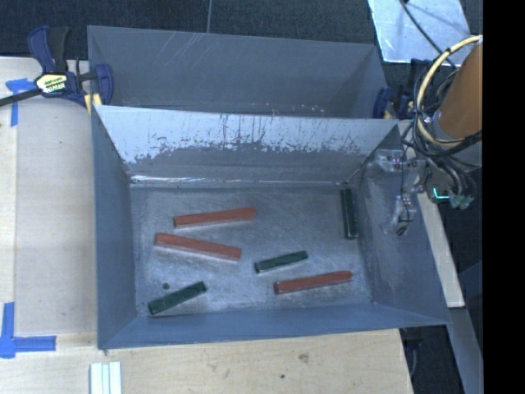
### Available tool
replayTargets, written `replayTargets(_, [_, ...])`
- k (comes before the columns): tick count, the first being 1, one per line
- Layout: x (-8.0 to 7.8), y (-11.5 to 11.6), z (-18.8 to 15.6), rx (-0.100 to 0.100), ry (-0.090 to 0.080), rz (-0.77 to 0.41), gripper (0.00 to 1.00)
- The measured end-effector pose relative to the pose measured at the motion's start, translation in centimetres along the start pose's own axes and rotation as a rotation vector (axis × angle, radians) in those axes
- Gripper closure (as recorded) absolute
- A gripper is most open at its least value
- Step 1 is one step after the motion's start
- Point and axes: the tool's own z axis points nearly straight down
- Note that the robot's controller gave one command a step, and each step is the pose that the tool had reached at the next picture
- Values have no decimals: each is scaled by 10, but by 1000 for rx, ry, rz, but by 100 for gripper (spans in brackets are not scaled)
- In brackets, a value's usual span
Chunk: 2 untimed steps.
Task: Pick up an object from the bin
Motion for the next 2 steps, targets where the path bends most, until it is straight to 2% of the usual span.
replayTargets(1, [71,46,113,-1,0,-390,0])
replayTargets(2, [72,77,141,1,-6,-395,0])
